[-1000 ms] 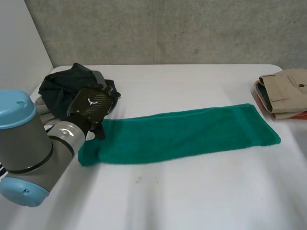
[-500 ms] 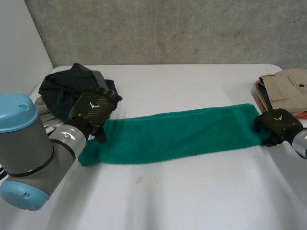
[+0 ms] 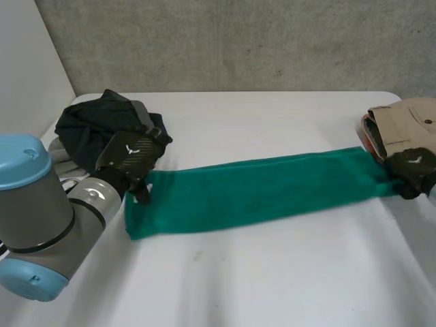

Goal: Fold the laundry.

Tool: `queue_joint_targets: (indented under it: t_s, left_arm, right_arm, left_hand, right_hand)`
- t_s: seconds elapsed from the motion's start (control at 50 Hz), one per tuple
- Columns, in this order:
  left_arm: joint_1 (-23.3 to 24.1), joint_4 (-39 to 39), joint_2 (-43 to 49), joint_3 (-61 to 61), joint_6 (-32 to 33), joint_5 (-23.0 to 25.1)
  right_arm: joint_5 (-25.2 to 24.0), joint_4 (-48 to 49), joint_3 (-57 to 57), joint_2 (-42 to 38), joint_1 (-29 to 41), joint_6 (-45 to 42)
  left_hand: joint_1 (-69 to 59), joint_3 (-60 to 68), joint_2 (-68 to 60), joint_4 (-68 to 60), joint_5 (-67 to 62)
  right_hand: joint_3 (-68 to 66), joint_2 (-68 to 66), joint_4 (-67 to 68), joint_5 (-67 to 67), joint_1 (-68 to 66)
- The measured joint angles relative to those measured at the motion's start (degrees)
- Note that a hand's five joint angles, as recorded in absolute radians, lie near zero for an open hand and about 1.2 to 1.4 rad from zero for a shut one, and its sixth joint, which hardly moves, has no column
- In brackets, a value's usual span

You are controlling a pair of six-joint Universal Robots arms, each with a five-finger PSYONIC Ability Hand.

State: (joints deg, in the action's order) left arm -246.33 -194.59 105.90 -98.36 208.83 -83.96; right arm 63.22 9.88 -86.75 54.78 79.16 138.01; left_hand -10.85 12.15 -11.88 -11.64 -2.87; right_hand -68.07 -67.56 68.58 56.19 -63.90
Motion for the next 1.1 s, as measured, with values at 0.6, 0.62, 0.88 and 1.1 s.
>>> queue_joint_targets:
  t_s: [0.6, 0.62, 0.88, 1.1]
  left_arm:
    - [-0.45, 1.68, -7.98, -1.81, -5.30, -0.12]
    - [-0.52, 1.68, -8.15, -2.29, -5.43, -0.09]
    - [-0.19, 1.07, -7.05, -1.57, -5.32, 0.06]
    - [6.27, 0.85, -1.57, 4.89, -5.39, -0.62]
  right_arm:
    - [2.13, 13.42, -2.12, 6.34, 44.96, -11.26]
    - [1.69, 13.87, -1.99, 4.48, 48.24, -11.81]
    - [7.17, 12.90, -3.60, 2.02, 52.04, -6.75]
    - [14.70, 2.51, -8.43, 9.79, 37.42, 16.39]
  left_hand:
    - [0.00, 0.00, 0.00, 0.00, 0.00]
    - [0.00, 0.00, 0.00, 0.00, 0.00]
    - [0.00, 0.00, 0.00, 0.00, 0.00]
    - [0.00, 0.00, 0.00, 0.00, 0.00]
  right_hand:
    - [-0.32, 0.00, 0.08, 0.59, 0.00]
    - [-0.32, 0.00, 0.08, 0.59, 0.00]
    - [52.46, 53.49, -52.91, -51.23, 49.96]
    - [56.03, 55.69, -56.45, -53.46, 50.69]
